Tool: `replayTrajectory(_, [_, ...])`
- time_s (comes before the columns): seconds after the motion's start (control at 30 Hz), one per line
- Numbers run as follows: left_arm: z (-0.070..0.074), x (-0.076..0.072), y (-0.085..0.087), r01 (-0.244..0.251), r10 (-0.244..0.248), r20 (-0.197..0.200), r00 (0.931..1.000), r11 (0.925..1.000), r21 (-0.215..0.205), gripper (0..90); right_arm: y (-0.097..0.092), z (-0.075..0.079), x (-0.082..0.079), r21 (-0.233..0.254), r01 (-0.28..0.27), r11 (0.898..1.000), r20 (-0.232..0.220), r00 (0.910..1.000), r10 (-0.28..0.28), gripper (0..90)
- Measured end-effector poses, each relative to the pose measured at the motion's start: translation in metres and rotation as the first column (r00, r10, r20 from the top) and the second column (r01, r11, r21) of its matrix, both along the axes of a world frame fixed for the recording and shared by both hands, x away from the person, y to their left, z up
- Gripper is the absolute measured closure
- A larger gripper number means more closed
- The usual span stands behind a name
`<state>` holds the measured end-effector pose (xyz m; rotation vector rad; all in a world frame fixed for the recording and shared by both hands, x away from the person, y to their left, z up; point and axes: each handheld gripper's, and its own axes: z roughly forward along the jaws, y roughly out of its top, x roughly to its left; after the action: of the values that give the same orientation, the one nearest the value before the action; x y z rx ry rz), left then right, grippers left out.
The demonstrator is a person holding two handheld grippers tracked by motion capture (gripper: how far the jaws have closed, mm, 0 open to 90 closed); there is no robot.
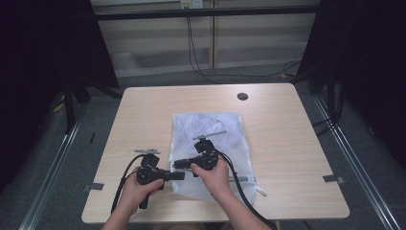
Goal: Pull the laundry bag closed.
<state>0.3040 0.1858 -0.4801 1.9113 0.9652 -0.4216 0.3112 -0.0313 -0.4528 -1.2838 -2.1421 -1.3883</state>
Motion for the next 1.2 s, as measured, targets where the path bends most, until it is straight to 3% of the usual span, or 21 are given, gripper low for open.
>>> replayTrajectory(0.03, [0.000, -0.001, -0.001, -0.004, 0.004, -0.011, 0.9999, 1.0000, -0.007, 88.5, 0.000, 0.000, 0.000, -0.001, -0.002, 1.000, -0.002, 1.0000, 0.002, 86.7])
replayTrajectory(0.2, [0.002, -0.001, 0.002, 0.004, -0.005, 0.015, 0.9999, 0.9999, 0.010, 88.9, -0.005, -0.001, 0.000, -0.007, 0.002, 1.000, -0.009, 1.0000, -0.002, 86.7])
replayTrajectory(0.4, [0.002, 0.000, 0.003, -0.011, 0.011, 0.003, 0.9999, 0.9999, 0.012, 89.0, -0.009, -0.002, -0.001, -0.004, -0.001, 1.000, -0.017, 0.9999, 0.001, 86.9])
replayTrajectory(0.63, [0.003, 0.000, 0.003, -0.005, 0.004, 0.018, 0.9998, 0.9993, 0.037, 89.0, -0.013, -0.002, -0.002, 0.000, 0.005, 1.000, -0.024, 0.9997, -0.005, 86.9])
replayTrajectory(0.7, [0.004, 0.000, 0.003, -0.007, 0.008, -0.011, 0.9999, 0.9997, 0.023, 88.9, -0.015, -0.004, -0.002, 0.021, 0.000, 1.000, -0.033, 0.9994, 0.001, 86.9])
replayTrajectory(0.8, [0.005, 0.000, 0.002, 0.002, -0.002, -0.002, 1.0000, 0.9989, 0.046, 88.9, -0.015, -0.003, -0.002, 0.019, -0.002, 1.000, -0.034, 0.9994, 0.003, 86.9])
replayTrajectory(1.2, [0.008, -0.001, 0.002, -0.046, 0.047, -0.015, 0.9988, 0.9974, 0.056, 89.2, -0.019, -0.003, -0.002, 0.019, 0.000, 1.000, -0.044, 0.9990, 0.001, 86.9])
